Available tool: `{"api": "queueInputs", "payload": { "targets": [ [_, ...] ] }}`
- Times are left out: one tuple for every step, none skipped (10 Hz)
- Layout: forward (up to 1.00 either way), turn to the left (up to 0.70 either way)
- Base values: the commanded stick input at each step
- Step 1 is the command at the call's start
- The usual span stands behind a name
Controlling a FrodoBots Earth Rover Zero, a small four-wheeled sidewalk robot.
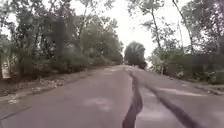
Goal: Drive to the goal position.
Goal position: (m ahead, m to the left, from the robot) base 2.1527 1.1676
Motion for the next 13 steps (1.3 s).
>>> {"api": "queueInputs", "payload": {
  "targets": [
    [1.0, -0.09],
    [1.0, 0.0],
    [1.0, 0.0],
    [1.0, 0.0],
    [1.0, 0.0],
    [1.0, 0.0],
    [1.0, 0.0],
    [1.0, 0.0],
    [1.0, 0.0],
    [1.0, 0.0],
    [1.0, 0.0],
    [1.0, 0.0],
    [1.0, 0.0]
  ]
}}
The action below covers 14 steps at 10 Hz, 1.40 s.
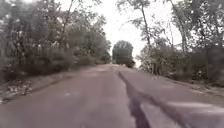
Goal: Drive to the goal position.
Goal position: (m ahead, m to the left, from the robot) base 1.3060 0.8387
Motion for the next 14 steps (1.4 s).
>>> {"api": "queueInputs", "payload": {
  "targets": [
    [1.0, 0.0],
    [1.0, 0.0],
    [1.0, 0.0],
    [1.0, 0.0],
    [1.0, 0.0],
    [1.0, 0.0],
    [1.0, 0.0],
    [1.0, 0.0],
    [1.0, 0.0],
    [1.0, 0.0],
    [1.0, 0.0],
    [1.0, 0.0],
    [1.0, 0.0],
    [1.0, 0.0]
  ]
}}
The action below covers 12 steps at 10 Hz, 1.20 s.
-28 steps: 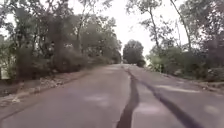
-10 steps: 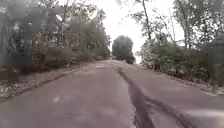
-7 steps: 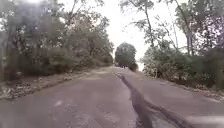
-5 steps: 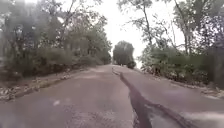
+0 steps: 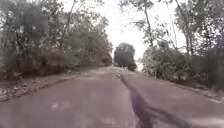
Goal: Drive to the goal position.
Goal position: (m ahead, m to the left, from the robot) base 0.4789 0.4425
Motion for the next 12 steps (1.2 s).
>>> {"api": "queueInputs", "payload": {
  "targets": [
    [1.0, 0.0],
    [1.0, 0.0],
    [1.0, 0.0],
    [1.0, 0.0],
    [1.0, 0.0],
    [1.0, 0.0],
    [1.0, 0.0],
    [1.0, 0.0],
    [1.0, 0.0],
    [1.0, 0.0],
    [1.0, 0.0],
    [1.0, 0.0]
  ]
}}
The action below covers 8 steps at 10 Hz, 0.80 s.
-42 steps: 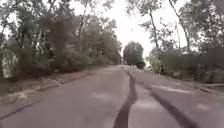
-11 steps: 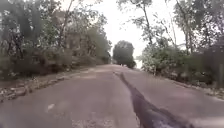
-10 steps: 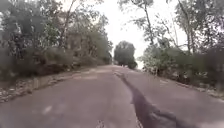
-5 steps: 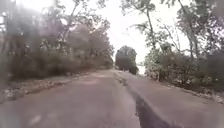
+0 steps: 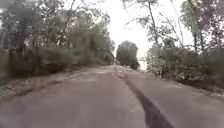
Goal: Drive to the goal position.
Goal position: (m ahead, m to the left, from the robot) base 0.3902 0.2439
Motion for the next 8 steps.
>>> {"api": "queueInputs", "payload": {
  "targets": [
    [1.0, 0.0],
    [1.0, 0.0],
    [1.0, 0.0],
    [1.0, 0.0],
    [1.0, 0.0],
    [1.0, 0.0],
    [1.0, 0.0],
    [1.0, 0.0]
  ]
}}
